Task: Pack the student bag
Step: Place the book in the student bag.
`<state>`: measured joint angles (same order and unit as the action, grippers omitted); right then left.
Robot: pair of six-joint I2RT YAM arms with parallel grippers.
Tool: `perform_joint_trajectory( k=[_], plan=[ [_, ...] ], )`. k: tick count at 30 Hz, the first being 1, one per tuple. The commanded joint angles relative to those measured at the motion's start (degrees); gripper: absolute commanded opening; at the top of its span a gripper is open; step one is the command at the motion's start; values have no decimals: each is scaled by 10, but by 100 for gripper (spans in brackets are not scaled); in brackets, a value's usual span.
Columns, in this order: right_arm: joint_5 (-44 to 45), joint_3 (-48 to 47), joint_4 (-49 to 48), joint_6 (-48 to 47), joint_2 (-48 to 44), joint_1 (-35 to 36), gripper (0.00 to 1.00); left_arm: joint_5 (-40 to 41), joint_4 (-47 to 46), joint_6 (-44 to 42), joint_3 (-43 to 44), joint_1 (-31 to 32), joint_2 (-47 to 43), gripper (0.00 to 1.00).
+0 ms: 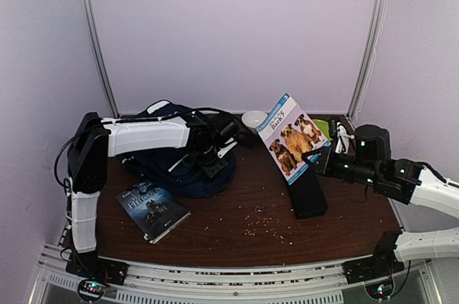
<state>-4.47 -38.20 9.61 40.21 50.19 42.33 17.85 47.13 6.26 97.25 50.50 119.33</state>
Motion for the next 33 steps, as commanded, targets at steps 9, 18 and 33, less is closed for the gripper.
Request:
perform_joint_trajectory(
  k=[9, 18, 33],
  plan=[
    [2, 6, -33, -7, -9, -4, 0, 20, -9, 21, 35, -13, -43, 4],
    [-97, -10, -87, 15, 57, -2, 0, 46, -23, 40, 22, -13, -166, 0],
    [-150, -62, -161, 59, 153, 27, 0, 26, -30, 49, -34, -26, -190, 0]
  ],
)
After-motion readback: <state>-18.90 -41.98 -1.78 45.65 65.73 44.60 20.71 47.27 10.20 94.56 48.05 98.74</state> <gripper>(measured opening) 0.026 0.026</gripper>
